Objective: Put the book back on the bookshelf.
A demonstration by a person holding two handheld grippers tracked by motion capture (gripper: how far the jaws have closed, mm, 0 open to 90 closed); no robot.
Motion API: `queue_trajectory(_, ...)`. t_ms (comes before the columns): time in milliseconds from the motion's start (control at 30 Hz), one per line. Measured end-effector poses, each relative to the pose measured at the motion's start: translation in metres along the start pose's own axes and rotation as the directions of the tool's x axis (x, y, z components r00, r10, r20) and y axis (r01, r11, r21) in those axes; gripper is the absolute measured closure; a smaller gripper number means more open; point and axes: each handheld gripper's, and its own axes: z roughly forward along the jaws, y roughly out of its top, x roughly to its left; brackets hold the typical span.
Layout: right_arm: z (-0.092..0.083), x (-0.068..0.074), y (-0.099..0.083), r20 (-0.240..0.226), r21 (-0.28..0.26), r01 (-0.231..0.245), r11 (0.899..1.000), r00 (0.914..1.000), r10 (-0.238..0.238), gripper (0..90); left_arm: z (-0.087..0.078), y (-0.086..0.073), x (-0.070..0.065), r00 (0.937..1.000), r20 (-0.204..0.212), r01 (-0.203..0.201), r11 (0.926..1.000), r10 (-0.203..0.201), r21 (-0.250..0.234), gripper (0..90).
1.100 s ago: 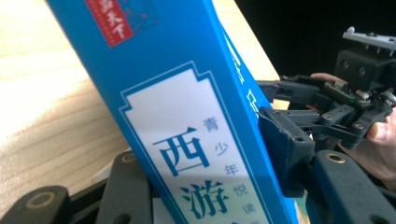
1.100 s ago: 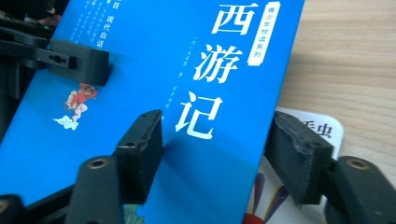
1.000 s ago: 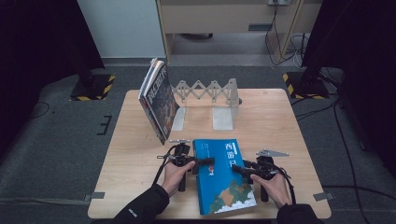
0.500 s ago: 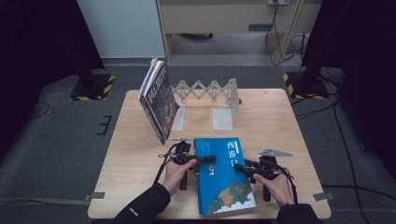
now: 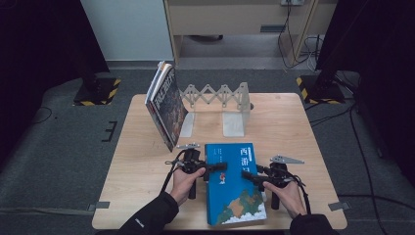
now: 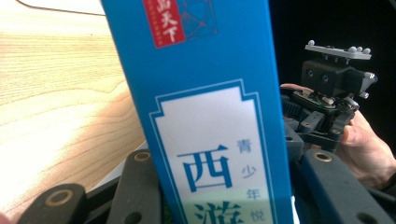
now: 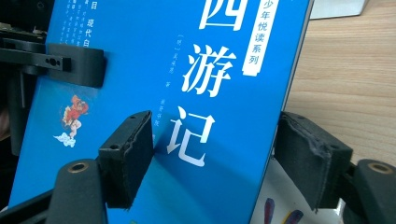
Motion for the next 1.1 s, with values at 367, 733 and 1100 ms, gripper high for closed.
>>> queue_trajectory(367, -0.001, 0.008, 0.003, -0.004, 0.001, 0.015, 1.000, 0.9999, -0.015, 37.6, 0.006, -0.003, 0.002, 0.9966, 0.038, 0.074, 0.9972, -0.074, -0.013, 50.5)
queue_trajectory(733, -0.002, 0.007, 0.005, -0.026, -0.019, 0.031, 0.999, 0.9992, -0.032, 35.5, -0.001, 0.003, -0.004, 0.9985, 0.018, 0.053, 0.9982, -0.053, -0.029, 59.3)
queue_trajectory(1100, -0.011, 0.004, 0.009, -0.032, -0.079, 0.029, 0.996, 0.9990, -0.032, 29.3, -0.017, 0.021, -0.022, 0.9991, 0.005, -0.042, 0.9985, 0.042, -0.037, 60.9)
